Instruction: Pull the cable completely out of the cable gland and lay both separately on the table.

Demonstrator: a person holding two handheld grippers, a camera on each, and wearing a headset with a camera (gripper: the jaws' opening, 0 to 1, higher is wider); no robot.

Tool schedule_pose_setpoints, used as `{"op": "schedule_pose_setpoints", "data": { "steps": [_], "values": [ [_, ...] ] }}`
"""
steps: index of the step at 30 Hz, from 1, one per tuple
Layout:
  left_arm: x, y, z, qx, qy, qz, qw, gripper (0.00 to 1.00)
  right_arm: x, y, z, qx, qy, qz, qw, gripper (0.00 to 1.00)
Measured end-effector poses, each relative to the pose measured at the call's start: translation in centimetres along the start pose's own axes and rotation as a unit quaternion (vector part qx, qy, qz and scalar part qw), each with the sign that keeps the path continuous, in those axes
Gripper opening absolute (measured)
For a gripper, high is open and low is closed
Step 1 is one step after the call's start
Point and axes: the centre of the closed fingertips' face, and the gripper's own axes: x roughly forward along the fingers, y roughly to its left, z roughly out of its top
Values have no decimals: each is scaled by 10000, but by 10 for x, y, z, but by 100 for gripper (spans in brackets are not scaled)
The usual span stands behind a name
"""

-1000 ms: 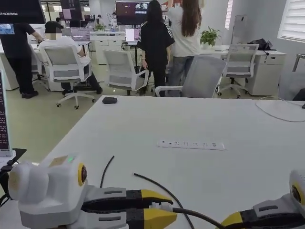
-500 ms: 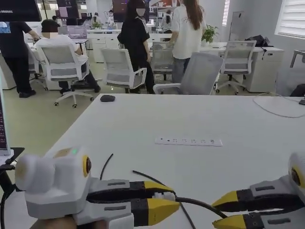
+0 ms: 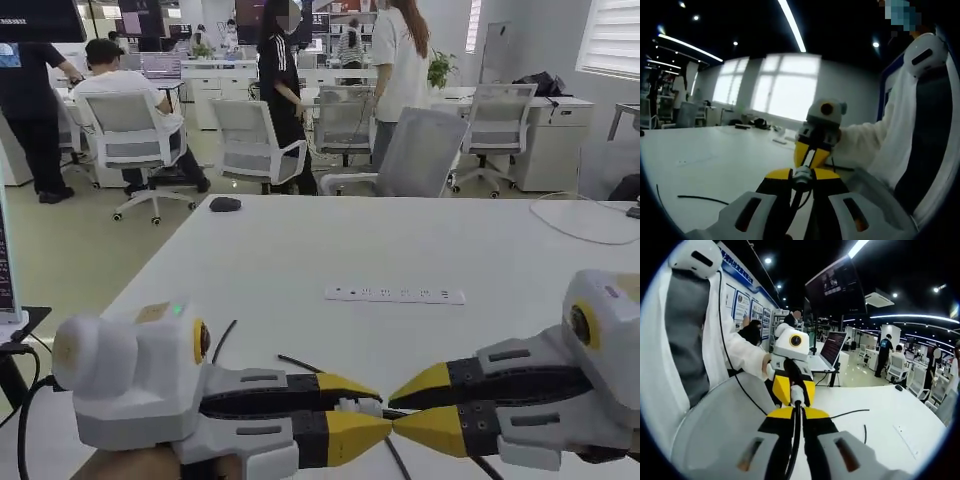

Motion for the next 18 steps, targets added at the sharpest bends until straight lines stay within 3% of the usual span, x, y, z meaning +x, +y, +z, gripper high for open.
{"op": "schedule_pose_setpoints", "data": {
  "steps": [8, 18],
  "values": [
    [0, 0, 1, 33, -14, -13, 10000, 16, 1, -1, 1, -124, -10, -5, 9999, 3],
    [-1, 4, -2, 8, 43, 50, 10000, 16, -3, -4, -7, 12, 17, -75, 10000, 3]
  ]
}}
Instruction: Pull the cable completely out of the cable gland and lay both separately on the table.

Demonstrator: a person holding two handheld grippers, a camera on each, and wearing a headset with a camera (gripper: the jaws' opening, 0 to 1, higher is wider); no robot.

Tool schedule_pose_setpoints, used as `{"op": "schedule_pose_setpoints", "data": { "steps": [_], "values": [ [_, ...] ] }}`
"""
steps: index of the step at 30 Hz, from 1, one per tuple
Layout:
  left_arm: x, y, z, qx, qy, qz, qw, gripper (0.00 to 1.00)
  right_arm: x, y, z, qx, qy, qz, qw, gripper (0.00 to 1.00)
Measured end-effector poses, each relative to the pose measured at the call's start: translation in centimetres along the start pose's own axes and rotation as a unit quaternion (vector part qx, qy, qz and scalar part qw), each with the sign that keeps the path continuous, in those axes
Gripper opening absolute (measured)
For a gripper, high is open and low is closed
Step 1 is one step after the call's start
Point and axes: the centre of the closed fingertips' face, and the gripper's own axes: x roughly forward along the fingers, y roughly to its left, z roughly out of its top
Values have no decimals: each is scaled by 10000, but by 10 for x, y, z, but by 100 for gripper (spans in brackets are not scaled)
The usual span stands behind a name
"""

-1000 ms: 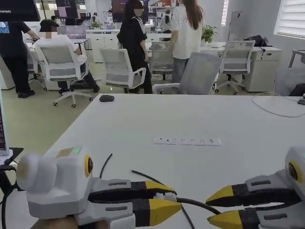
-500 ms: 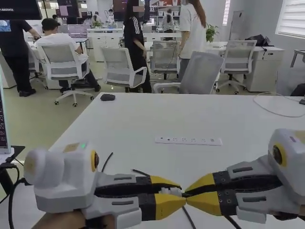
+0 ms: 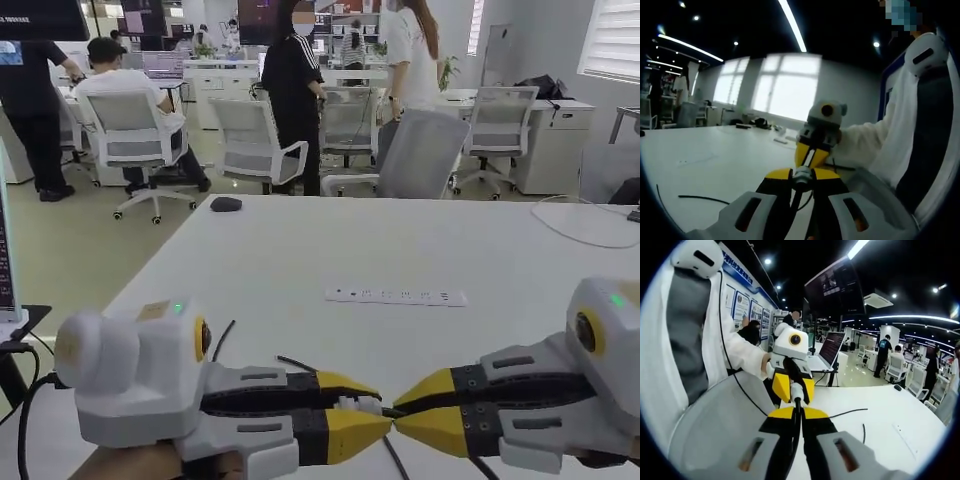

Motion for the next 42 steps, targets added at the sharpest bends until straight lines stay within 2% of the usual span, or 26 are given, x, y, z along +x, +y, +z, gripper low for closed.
{"op": "schedule_pose_setpoints", "data": {
  "steps": [4, 9, 13, 16, 23, 29, 32, 35, 40, 42],
  "values": [
    [-4, 3, 0, 15, 2, 60, 10000, 16, -5, -3, -7, 48, 70, -53, 10000, 3],
    [-9, 10, -1, -36, -14, 160, 9999, 16, -17, -12, -26, 137, 296, -227, 9992, 3],
    [-12, 13, 1, -90, -71, 210, 9997, 16, -28, -18, -40, 247, 371, -363, 9983, 3],
    [-11, 13, 1, -83, -83, 217, 9997, 16, -34, -21, -51, 307, 478, -451, 9974, 3],
    [-8, 11, 0, -157, -70, 147, 9997, 16, -41, -22, -63, 420, 534, -536, 9962, 3],
    [-8, 10, 0, -188, -30, 148, 9997, 16, -40, -20, -65, 451, 562, -524, 9960, 3],
    [-8, 11, 1, -164, -32, 189, 9997, 16, -37, -17, -63, 396, 677, -462, 9958, 4],
    [-9, 13, 1, -202, -47, 247, 9995, 16, -33, -17, -58, 383, 638, -464, 9961, 4],
    [-2, 13, -2, -254, 9, 175, 9995, 16, -16, -16, -47, 325, 674, -339, 9966, 20],
    [2, 11, -6, -205, 143, 136, 9996, 16, -7, -12, -37, 250, 555, -214, 9979, 22]
  ]
}}
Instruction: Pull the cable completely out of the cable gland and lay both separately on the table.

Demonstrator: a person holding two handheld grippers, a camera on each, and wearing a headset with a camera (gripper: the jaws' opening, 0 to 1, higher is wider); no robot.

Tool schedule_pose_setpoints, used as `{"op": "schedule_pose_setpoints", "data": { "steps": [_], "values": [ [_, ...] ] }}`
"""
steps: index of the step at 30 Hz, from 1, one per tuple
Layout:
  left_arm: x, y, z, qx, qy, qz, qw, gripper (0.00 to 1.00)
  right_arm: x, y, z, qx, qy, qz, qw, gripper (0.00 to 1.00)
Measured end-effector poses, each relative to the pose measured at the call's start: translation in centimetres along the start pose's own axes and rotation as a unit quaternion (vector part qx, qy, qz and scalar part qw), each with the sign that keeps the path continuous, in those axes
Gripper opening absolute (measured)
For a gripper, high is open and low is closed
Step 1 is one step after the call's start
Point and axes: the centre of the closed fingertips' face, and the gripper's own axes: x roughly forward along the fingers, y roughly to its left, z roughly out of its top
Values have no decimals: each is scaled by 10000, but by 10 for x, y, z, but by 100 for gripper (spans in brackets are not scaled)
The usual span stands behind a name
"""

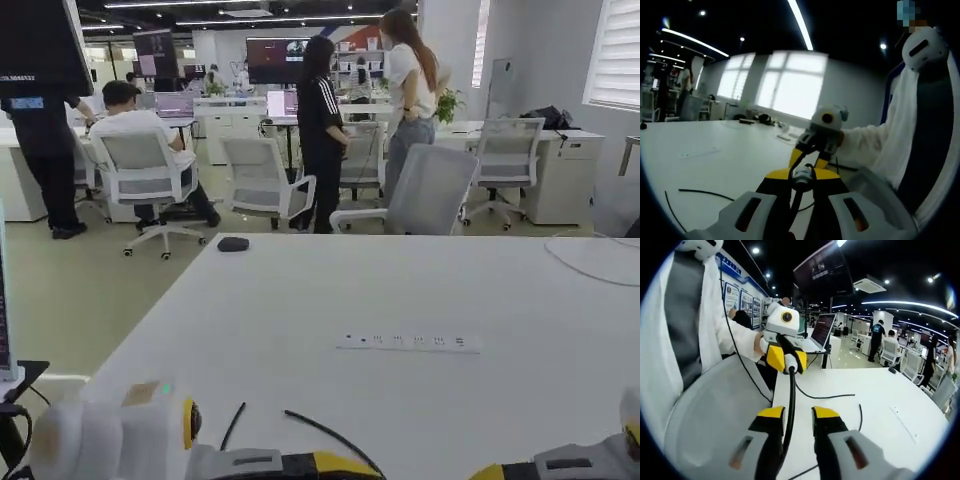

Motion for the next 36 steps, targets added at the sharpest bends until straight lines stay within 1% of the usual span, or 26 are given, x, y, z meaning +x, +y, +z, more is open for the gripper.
{"op": "schedule_pose_setpoints", "data": {
  "steps": [1, 4, 5, 6, 7, 8, 9, 11, 13, 18, 23, 28, 33, 36],
  "values": [
    [2, -1, -1, 11, 45, -21, 10000, 16, 4, 4, 5, -48, -44, 92, 9999, 21],
    [4, 0, 0, -22, 45, -54, 10000, 16, 13, 7, 10, -234, 13, 171, 9996, 16],
    [5, 0, 1, -26, 47, -58, 10000, 16, 15, 8, 8, -258, 67, 215, 9994, 13],
    [5, 1, 3, -24, 47, -55, 10000, 16, 17, 9, 6, -315, 157, 258, 9990, 6],
    [5, 0, 4, -24, 72, -80, 9999, 16, 17, 6, 5, -314, 218, 164, 9991, 5],
    [5, 1, 4, 24, 102, -40, 9999, 16, 17, 4, 6, -377, 210, 110, 9990, 4],
    [5, 0, 4, 17, 109, -57, 9999, 16, 16, 3, 7, -362, 206, 108, 9991, 3],
    [4, 0, 6, 27, 95, -59, 9999, 16, 14, 1, 10, -320, 161, 86, 9993, 2],
    [4, -1, 9, 26, 51, -50, 10000, 16, 13, 0, 12, -378, 142, 48, 9992, 2],
    [6, 0, 11, 49, 14, -36, 10000, 16, 11, -4, 13, -443, 156, 18, 9989, 2],
    [6, -1, 13, 48, -29, -30, 10000, 16, 10, -4, 14, -482, 159, 27, 9987, 2],
    [6, -1, 11, 54, 2, -13, 10000, 16, 11, -3, 10, -563, 244, 40, 9981, 2],
    [8, -4, 11, 92, -15, 5, 10000, 16, 8, -2, 9, -556, 211, 1, 9982, 2],
    [9, -4, 11, 84, -24, 19, 10000, 16, 4, -3, 3, -593, 290, -53, 9978, 2]
  ]
}}
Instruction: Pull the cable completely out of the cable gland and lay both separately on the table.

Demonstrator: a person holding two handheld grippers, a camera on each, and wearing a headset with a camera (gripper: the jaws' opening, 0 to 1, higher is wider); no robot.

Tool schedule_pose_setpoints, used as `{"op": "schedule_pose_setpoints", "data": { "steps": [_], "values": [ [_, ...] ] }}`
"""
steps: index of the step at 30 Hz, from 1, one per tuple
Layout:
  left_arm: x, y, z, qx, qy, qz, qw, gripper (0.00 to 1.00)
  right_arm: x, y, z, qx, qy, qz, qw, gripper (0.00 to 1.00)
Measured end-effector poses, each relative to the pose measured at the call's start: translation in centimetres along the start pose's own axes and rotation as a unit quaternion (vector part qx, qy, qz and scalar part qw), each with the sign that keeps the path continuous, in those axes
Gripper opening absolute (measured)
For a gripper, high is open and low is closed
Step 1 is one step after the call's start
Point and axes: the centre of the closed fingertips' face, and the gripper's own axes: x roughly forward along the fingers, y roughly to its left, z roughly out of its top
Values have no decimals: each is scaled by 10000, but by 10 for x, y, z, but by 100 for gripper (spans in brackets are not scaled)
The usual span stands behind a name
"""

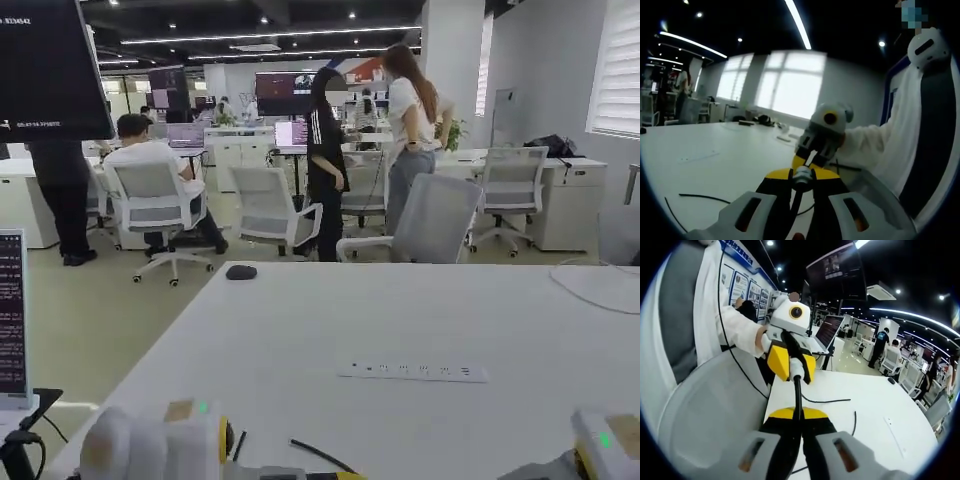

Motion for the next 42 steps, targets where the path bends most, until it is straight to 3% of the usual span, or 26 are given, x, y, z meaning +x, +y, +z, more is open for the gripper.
{"op": "schedule_pose_setpoints", "data": {
  "steps": [12, 19, 24, 30, 34, 38, 42],
  "values": [
    [-3, 7, 3, -14, -85, 98, 9999, 16, -19, -13, -35, 178, 256, -337, 9989, 2],
    [-8, 9, 3, -9, -113, 144, 9998, 16, -24, -15, -54, 332, 414, -387, 9978, 2],
    [-6, 11, 3, -16, -157, 180, 9997, 16, -24, -15, -56, 352, 428, -380, 9977, 2],
    [-6, 11, 3, 12, -119, 299, 9995, 16, -24, -10, -56, 528, 375, -219, 9977, 2],
    [-6, 10, 3, 34, -95, 347, 9993, 16, -27, -11, -52, 505, 279, -261, 9980, 2],
    [-4, 9, 4, 39, -115, 402, 9991, 16, -28, -11, -36, 497, 40, -294, 9983, 8],
    [4, 7, -1, 27, -65, 432, 9990, 16, -26, -10, -8, 528, -336, -214, 9978, 17]
  ]
}}
